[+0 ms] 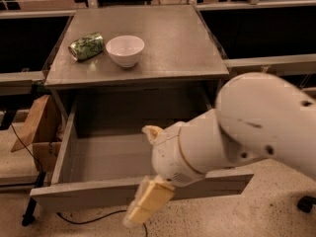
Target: Close top drawer
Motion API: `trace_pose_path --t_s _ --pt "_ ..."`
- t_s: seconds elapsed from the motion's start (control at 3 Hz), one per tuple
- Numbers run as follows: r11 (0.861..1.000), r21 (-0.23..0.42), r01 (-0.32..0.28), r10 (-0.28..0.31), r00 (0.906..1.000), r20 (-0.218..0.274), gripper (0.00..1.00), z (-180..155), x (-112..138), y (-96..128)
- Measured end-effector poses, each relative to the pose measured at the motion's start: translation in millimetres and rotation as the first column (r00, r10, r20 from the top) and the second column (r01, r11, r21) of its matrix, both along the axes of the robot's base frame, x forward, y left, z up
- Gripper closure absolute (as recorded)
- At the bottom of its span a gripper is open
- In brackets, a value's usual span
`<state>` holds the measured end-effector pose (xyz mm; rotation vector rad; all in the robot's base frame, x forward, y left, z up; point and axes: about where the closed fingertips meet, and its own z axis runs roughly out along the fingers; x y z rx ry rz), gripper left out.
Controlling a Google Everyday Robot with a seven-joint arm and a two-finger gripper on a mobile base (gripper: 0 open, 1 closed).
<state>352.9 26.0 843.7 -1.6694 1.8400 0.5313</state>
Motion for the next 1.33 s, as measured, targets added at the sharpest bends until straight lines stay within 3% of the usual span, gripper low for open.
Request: trace_pose_path --t_s 0.33,1.0,1.33 --pt "0.987 0.092 -0.129 0.128 0.9916 0.02 0.0 -20 -5 76" --pt "0.988 0.056 -0.146 0.144 0.9887 0.042 0.0 -25 -5 77" --pt "0.982 0.0 -0.189 0.189 0.9818 0.019 0.0 -59 -7 85"
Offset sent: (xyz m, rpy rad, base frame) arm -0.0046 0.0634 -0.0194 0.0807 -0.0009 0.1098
